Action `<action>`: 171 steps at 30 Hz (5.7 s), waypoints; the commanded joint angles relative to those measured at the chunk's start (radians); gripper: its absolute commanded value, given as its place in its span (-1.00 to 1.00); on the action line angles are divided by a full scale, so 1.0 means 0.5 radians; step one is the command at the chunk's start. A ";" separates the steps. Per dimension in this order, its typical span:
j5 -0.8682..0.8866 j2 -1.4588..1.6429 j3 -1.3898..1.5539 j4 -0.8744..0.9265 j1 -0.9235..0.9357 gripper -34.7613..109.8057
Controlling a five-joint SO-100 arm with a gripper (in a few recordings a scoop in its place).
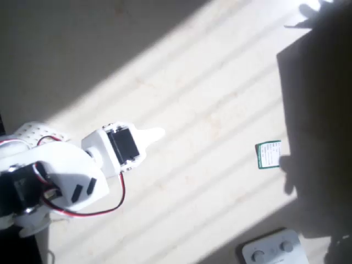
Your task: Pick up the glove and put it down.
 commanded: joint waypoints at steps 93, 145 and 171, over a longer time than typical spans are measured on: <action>0.015 -2.752 -2.933 -0.021 -0.586 -0.52; 0.212 -5.311 -5.166 0.009 -1.037 0.02; 0.190 -5.298 -5.163 0.009 -1.000 -0.52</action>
